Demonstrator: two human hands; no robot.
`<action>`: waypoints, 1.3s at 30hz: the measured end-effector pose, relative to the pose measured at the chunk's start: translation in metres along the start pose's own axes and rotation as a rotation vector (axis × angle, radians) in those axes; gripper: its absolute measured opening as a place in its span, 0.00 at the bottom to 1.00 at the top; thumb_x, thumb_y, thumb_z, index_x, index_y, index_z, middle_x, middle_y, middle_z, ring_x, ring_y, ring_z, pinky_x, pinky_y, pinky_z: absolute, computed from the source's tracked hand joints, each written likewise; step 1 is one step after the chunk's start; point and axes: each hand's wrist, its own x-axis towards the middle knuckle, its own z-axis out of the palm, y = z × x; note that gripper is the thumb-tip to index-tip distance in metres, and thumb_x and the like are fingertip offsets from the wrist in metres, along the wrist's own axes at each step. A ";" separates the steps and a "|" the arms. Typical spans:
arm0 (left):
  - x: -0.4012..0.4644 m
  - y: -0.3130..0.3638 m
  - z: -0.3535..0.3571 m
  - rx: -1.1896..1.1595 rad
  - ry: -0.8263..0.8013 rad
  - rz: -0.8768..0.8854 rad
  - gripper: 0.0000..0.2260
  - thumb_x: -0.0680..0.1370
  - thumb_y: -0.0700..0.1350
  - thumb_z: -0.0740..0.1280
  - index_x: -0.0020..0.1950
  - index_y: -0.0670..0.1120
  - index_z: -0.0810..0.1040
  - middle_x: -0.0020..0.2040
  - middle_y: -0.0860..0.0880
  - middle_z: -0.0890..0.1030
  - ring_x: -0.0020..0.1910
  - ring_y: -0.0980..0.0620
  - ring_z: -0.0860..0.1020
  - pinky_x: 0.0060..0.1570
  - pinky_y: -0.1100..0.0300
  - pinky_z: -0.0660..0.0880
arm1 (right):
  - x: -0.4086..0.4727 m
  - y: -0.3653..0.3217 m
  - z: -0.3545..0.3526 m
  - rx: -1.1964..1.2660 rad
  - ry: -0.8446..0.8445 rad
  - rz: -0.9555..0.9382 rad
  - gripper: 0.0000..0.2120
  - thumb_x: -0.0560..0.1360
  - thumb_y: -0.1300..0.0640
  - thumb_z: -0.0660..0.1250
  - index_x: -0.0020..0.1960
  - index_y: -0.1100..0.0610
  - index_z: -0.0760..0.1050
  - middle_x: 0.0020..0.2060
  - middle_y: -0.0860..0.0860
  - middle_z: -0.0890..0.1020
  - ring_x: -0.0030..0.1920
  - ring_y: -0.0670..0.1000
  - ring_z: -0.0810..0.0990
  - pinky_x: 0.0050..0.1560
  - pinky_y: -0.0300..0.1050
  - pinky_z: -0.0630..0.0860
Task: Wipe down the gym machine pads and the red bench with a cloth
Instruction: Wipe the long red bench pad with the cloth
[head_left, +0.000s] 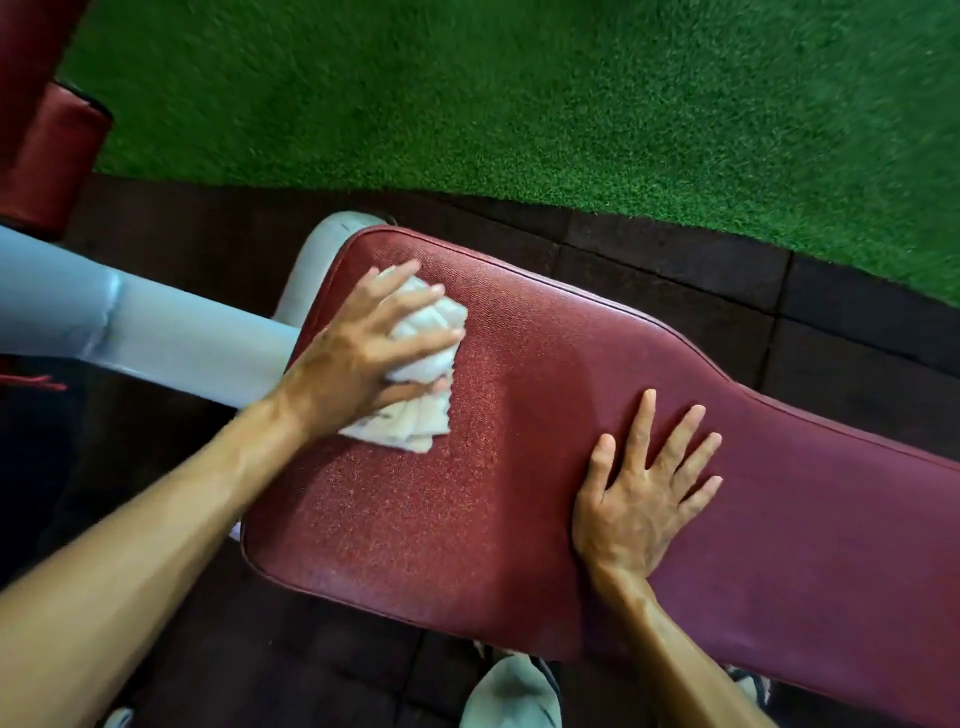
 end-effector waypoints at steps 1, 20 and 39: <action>0.017 0.002 0.003 0.004 0.015 -0.008 0.19 0.77 0.58 0.67 0.65 0.51 0.79 0.70 0.42 0.74 0.74 0.37 0.64 0.74 0.38 0.59 | 0.000 0.000 0.000 -0.002 -0.004 -0.002 0.29 0.80 0.41 0.46 0.81 0.42 0.47 0.82 0.53 0.45 0.81 0.60 0.41 0.77 0.69 0.43; -0.029 -0.011 -0.009 -0.050 -0.011 -0.047 0.18 0.77 0.55 0.68 0.63 0.48 0.81 0.69 0.40 0.74 0.74 0.37 0.65 0.77 0.43 0.57 | 0.000 0.000 0.002 -0.036 -0.001 0.000 0.30 0.80 0.41 0.47 0.81 0.42 0.47 0.82 0.54 0.46 0.81 0.61 0.43 0.76 0.69 0.45; -0.061 0.027 -0.008 -0.127 -0.116 0.168 0.18 0.82 0.53 0.59 0.66 0.47 0.78 0.69 0.38 0.72 0.74 0.37 0.64 0.76 0.41 0.58 | -0.001 0.001 0.001 -0.002 -0.005 -0.009 0.29 0.81 0.40 0.47 0.81 0.42 0.47 0.82 0.54 0.46 0.81 0.61 0.42 0.77 0.68 0.43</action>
